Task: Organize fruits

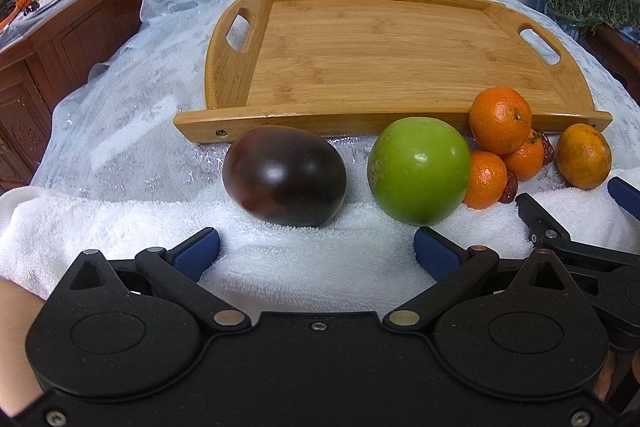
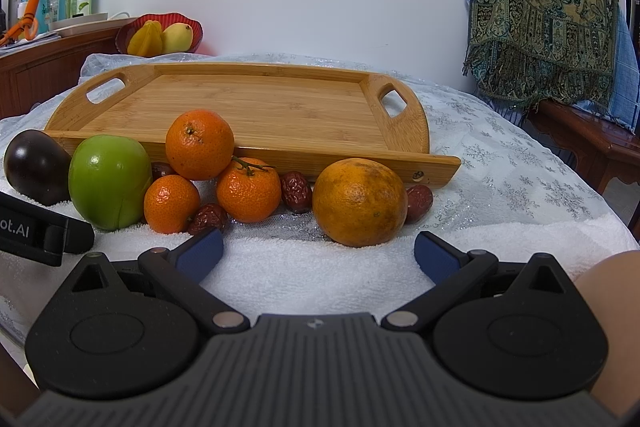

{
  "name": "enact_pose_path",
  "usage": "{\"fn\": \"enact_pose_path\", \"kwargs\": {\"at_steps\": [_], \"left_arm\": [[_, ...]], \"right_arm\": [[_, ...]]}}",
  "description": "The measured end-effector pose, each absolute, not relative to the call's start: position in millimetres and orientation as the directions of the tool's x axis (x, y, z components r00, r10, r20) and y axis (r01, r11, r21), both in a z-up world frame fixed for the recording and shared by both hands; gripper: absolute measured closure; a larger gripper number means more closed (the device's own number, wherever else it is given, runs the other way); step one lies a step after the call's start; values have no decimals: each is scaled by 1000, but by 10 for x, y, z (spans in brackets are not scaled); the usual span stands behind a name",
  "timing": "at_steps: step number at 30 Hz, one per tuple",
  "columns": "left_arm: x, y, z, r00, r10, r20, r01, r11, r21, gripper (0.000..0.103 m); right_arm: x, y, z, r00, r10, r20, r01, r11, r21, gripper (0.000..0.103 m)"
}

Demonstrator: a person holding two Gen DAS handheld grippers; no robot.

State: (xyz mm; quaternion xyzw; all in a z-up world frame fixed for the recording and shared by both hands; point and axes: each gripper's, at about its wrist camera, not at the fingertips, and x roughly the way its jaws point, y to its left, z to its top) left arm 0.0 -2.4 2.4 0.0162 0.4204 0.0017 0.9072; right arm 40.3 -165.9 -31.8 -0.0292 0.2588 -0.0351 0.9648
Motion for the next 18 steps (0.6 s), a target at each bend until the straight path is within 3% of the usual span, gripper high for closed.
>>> {"fn": "enact_pose_path", "kwargs": {"at_steps": [15,18], "left_arm": [[-149,25,94,709,-15,-705,33,999,12,0],[-255,37,171,751,-30,-660,47,999,8,8]], "right_arm": [[422,-1769,-251,867,-40,-496,33,999,-23,0],[357,-1794,-219,889,-48,-455,48,999,-11,5]]}}
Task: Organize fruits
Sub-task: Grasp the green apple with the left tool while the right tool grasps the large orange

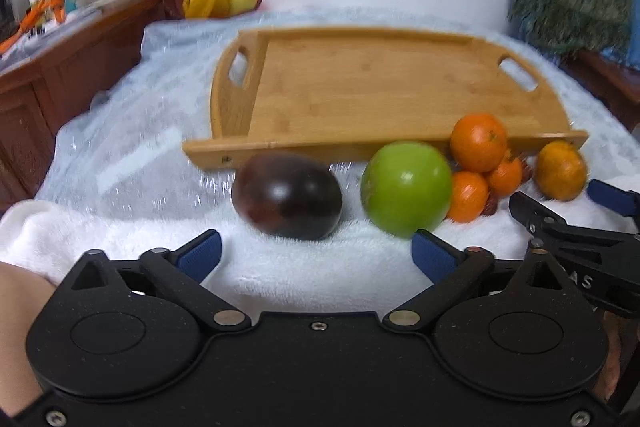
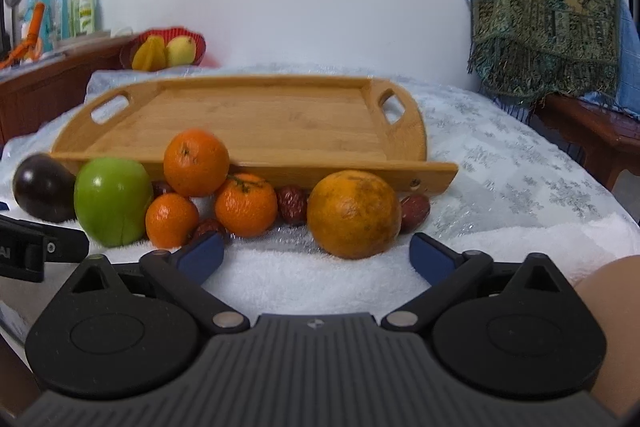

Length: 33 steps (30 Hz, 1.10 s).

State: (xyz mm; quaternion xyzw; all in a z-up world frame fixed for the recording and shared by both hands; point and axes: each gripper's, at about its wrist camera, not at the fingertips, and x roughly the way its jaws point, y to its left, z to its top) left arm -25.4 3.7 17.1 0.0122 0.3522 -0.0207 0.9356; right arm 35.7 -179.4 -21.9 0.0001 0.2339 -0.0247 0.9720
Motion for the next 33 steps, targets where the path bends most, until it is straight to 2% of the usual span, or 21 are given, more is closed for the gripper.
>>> {"fn": "enact_pose_path", "kwargs": {"at_steps": [4,5,7,8,15,20,27,33], "left_arm": [[-378,-43,305,811,-22,-584,66,996,54,37],[-395,-70,331,821,-21,-570,71,995,67,41],[-449,-146,387,841,-48,-539,110,991,83,44],[-455,-177,400,843,-65,-535,130,988,86,45],[-385,-305,353,835,-112,-539,176,982,70,46],[-237,-305,334,808,-172,-564,201,980,-11,39],[-2,-305,200,770,-195,-607,194,979,-68,40],[37,-380,149,780,-197,-593,209,977,-50,33]], "right_arm": [[303,-1842,-168,911,-91,-401,99,995,-2,24],[302,-1861,-159,913,-96,-396,107,994,7,32],[309,-1898,-149,914,-100,-394,118,993,23,44],[315,-1908,-146,913,-103,-394,123,992,27,48],[353,-1937,-167,913,-106,-393,132,991,38,46],[399,-1972,-197,909,-104,-404,144,987,68,34],[498,-2005,-262,891,-121,-438,178,980,92,32],[527,-2016,-272,890,-118,-440,183,977,109,30]]}}
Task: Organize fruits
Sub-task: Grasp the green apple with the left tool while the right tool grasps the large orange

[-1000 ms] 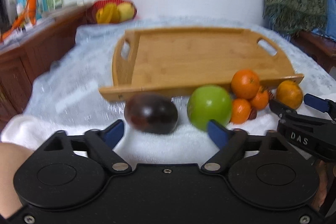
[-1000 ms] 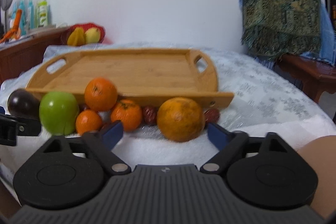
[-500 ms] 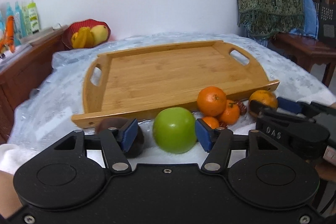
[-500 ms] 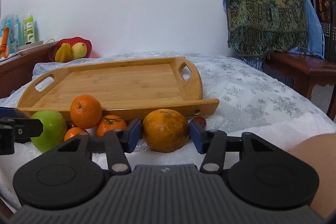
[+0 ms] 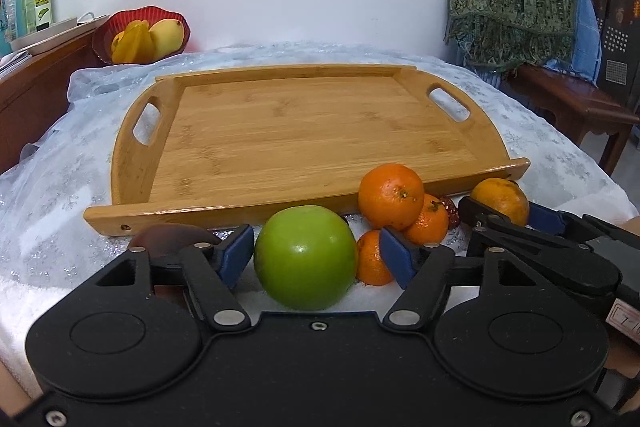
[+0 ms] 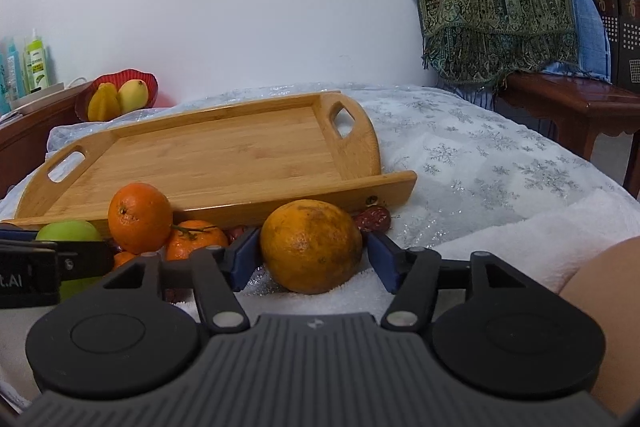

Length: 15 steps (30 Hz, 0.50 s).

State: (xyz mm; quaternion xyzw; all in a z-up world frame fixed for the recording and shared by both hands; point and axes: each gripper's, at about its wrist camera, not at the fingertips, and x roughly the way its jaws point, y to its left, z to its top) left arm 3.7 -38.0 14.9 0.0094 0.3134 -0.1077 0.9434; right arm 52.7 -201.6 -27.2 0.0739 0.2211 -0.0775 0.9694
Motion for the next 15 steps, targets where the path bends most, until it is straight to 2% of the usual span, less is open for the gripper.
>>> {"fn": "enact_pose_path", "kwargs": {"at_steps": [2,3,4,5,15], "left_arm": [[24,-401,145,787,-191,-587,206,978,-41,33],[19,-406,146,788,-189,-586,204,978,-41,34],[10,-404,153,790,-189,-584,199,979,-48,39],[-13,-410,170,797,-177,-577,185,982,-44,49],[-137,-427,295,830,-148,-538,175,985,-2,50]], "right_arm": [[520,-2031,-272,891,-99,-444,174,976,132,46],[512,-2033,-270,892,-99,-442,175,975,136,46],[509,-2028,-266,892,-97,-441,175,975,139,47],[501,-2024,-262,893,-96,-439,175,974,143,48],[338,-2026,-148,929,-86,-359,159,971,177,48]]}}
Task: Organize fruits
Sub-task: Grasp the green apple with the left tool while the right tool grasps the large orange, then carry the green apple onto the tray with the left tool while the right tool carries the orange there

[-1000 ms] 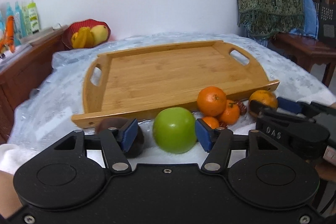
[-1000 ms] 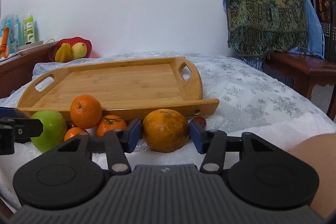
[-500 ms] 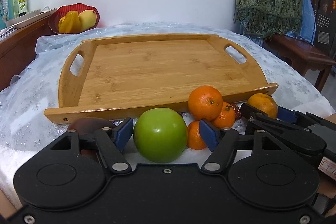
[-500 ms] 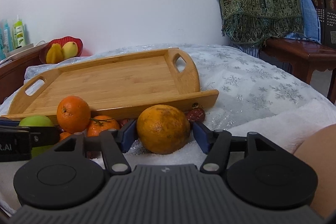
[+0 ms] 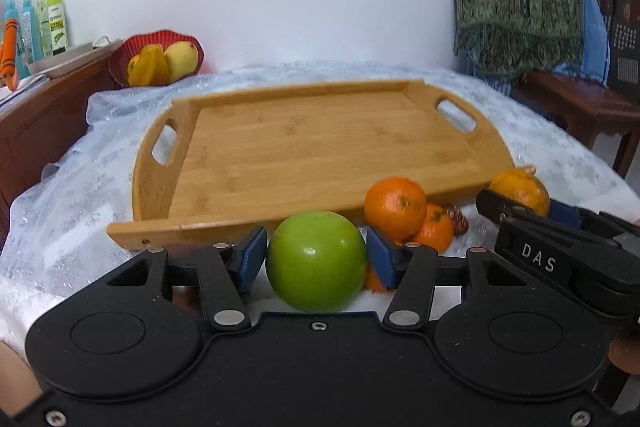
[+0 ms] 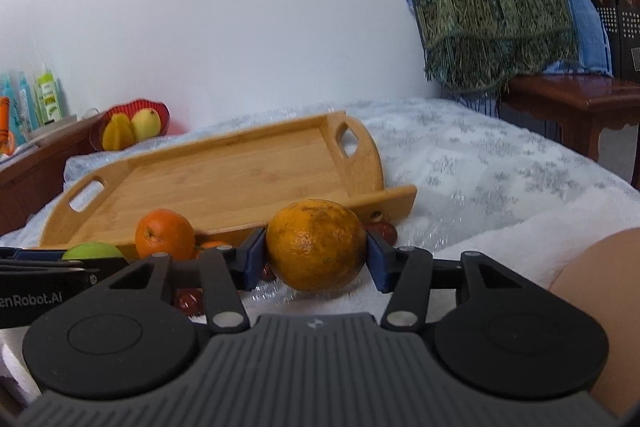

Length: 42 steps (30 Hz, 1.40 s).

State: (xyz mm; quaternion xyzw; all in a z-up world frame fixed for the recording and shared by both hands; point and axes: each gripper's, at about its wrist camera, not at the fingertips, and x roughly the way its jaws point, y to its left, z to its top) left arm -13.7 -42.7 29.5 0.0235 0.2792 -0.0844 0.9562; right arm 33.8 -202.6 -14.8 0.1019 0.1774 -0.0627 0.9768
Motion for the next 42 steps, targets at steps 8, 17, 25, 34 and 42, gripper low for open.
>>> {"fn": "enact_pose_path", "kwargs": {"at_steps": [8,17,25,34,42], "left_arm": [[82,-346,621,852,-179,-491,191,981,-25,51],[924,-136,928,859,-201,-471,193,979,-66,51],[1781,-74,882,840,-200,-505,172,980,-102,51],[2363,-200,676,817,-196,-542,178,980,-86,50],[2497,-112,478,796,-162,-583,135,987,-90,50]], "right_arm": [[491,-2110,37,938,-52,-342,124,974,191,48],[1105,-2320,343,937,31,-349,60,967,246,48],[1876,-2365,496,919,79,-387,11,974,227,48],[2524,-2345,347,877,87,-472,13,978,206,48],[2724,-2310,197,849,82,-523,27,980,198,48]]}}
